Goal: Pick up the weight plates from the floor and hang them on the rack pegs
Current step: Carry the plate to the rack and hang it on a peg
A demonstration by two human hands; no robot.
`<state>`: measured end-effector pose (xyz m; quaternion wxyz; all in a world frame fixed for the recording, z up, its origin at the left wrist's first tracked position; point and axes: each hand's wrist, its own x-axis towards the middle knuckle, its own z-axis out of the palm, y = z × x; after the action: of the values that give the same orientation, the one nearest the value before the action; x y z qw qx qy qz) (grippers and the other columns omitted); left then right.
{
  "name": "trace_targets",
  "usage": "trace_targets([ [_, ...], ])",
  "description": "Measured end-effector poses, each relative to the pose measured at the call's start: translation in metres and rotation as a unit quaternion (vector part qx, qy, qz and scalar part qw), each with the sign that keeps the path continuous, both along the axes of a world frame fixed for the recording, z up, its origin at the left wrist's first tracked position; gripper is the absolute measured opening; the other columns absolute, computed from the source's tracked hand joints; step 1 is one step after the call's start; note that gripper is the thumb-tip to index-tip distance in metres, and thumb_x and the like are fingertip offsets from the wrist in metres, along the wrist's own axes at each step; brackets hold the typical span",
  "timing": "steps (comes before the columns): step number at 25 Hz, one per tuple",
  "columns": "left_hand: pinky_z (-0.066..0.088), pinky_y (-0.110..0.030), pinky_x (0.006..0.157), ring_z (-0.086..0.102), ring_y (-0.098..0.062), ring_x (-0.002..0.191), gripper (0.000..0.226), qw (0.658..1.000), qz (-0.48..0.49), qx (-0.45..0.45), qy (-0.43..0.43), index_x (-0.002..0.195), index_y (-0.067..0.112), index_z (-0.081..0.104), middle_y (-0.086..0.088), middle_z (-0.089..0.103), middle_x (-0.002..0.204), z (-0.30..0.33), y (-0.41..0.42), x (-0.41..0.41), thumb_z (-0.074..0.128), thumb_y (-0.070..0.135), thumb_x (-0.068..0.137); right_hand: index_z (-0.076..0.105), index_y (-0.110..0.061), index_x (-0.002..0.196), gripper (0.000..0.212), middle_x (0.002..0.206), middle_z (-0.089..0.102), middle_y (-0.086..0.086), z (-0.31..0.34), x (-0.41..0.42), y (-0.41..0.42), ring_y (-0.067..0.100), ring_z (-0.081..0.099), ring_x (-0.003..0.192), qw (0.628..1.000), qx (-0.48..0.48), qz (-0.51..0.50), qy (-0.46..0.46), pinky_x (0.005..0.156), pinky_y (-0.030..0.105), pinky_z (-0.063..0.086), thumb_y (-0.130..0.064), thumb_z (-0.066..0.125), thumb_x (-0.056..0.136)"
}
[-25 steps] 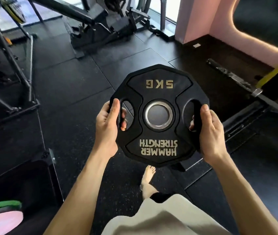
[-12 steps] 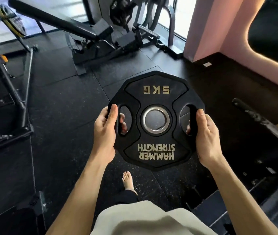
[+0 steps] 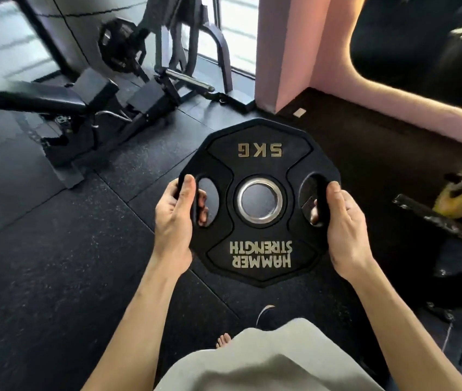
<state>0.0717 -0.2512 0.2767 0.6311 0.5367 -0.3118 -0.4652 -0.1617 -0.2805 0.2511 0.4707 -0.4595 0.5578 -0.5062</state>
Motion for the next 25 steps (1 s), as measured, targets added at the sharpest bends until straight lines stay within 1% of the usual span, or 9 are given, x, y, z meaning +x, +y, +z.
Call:
trace_targets([
  [3, 0.039, -0.023, 0.048, 0.046, -0.011, 0.053, 0.024, 0.999, -0.045, -0.004, -0.007, 0.094, 0.015, 0.056, 0.002, 0.057, 0.069, -0.007, -0.09, 0.014, 0.053, 0.038, 0.099, 0.059, -0.024, 0.069, 0.055, 0.068, 0.059, 0.001, -0.001, 0.012, -0.07, 0.02, 0.053, 0.069, 0.999, 0.006, -0.036, -0.021, 0.072, 0.044, 0.044, -0.078, 0.05, 0.076],
  [5, 0.039, -0.025, 0.05, 0.047, -0.012, 0.055, 0.022, 0.997, -0.073, -0.005, -0.003, 0.089, 0.018, 0.057, 0.001, 0.058, 0.071, -0.013, -0.156, 0.017, 0.053, 0.038, 0.098, 0.059, -0.025, 0.068, 0.054, 0.067, 0.059, 0.0, -0.005, 0.014, -0.125, 0.021, 0.052, 0.07, 0.998, 0.004, -0.06, -0.03, 0.072, 0.045, 0.043, -0.078, 0.051, 0.072],
  [9, 0.038, -0.022, 0.046, 0.045, -0.012, 0.053, 0.022, 0.994, -0.11, -0.015, 0.0, 0.09, 0.015, 0.055, -0.001, 0.055, 0.071, -0.013, -0.284, 0.009, 0.052, 0.035, 0.099, 0.057, -0.023, 0.068, 0.057, 0.066, 0.057, 0.0, -0.008, 0.008, -0.239, 0.02, 0.052, 0.07, 0.995, 0.015, -0.089, -0.032, 0.073, 0.044, 0.043, -0.079, 0.051, 0.071],
  [11, 0.038, -0.025, 0.048, 0.045, -0.012, 0.052, 0.023, 0.991, -0.134, -0.028, 0.009, 0.093, 0.012, 0.055, -0.001, 0.055, 0.071, -0.007, -0.352, 0.002, 0.052, 0.035, 0.099, 0.057, -0.024, 0.068, 0.05, 0.066, 0.057, -0.001, -0.002, 0.0, -0.301, 0.02, 0.052, 0.071, 0.994, 0.02, -0.103, -0.042, 0.075, 0.045, 0.045, -0.071, 0.051, 0.08],
  [13, 0.039, -0.027, 0.05, 0.045, -0.012, 0.051, 0.025, 0.989, -0.147, -0.013, 0.012, 0.097, 0.011, 0.054, -0.001, 0.055, 0.07, -0.001, -0.415, -0.007, 0.053, 0.035, 0.099, 0.055, -0.021, 0.069, 0.043, 0.064, 0.056, -0.003, 0.006, -0.008, -0.356, 0.017, 0.052, 0.068, 0.99, 0.022, -0.13, -0.041, 0.074, 0.041, 0.045, -0.055, 0.048, 0.093],
  [14, 0.039, -0.026, 0.05, 0.045, -0.011, 0.051, 0.025, 0.988, -0.155, -0.017, 0.014, 0.097, 0.01, 0.054, -0.001, 0.055, 0.07, 0.003, -0.447, -0.011, 0.053, 0.035, 0.098, 0.054, -0.019, 0.07, 0.042, 0.063, 0.056, -0.003, 0.01, -0.012, -0.384, 0.015, 0.051, 0.066, 0.99, 0.016, -0.139, -0.038, 0.072, 0.039, 0.044, -0.051, 0.046, 0.096],
  [16, 0.04, -0.022, 0.047, 0.046, -0.011, 0.05, 0.025, 0.984, -0.176, -0.028, 0.01, 0.093, 0.011, 0.054, -0.002, 0.054, 0.071, 0.005, -0.508, -0.021, 0.053, 0.035, 0.098, 0.054, -0.018, 0.071, 0.042, 0.063, 0.055, -0.004, 0.012, -0.022, -0.437, 0.013, 0.05, 0.065, 0.987, 0.014, -0.158, -0.03, 0.071, 0.037, 0.043, -0.05, 0.045, 0.097],
  [19, 0.039, -0.021, 0.047, 0.045, -0.011, 0.052, 0.022, 0.978, -0.206, -0.036, 0.007, 0.088, 0.015, 0.054, -0.002, 0.054, 0.073, 0.005, -0.591, -0.035, 0.051, 0.033, 0.1, 0.055, -0.02, 0.072, 0.041, 0.063, 0.056, -0.006, 0.009, -0.033, -0.509, 0.015, 0.05, 0.067, 0.982, 0.009, -0.185, -0.031, 0.072, 0.039, 0.042, -0.053, 0.046, 0.095],
  [25, 0.042, -0.019, 0.046, 0.045, -0.011, 0.052, 0.019, 0.96, -0.279, -0.024, 0.015, 0.096, 0.011, 0.055, -0.002, 0.052, 0.072, -0.001, -0.795, -0.06, 0.05, 0.029, 0.101, 0.06, -0.024, 0.074, 0.04, 0.065, 0.059, -0.006, -0.001, -0.048, -0.681, 0.02, 0.053, 0.073, 0.963, 0.009, -0.269, -0.029, 0.076, 0.043, 0.045, -0.058, 0.048, 0.092],
])
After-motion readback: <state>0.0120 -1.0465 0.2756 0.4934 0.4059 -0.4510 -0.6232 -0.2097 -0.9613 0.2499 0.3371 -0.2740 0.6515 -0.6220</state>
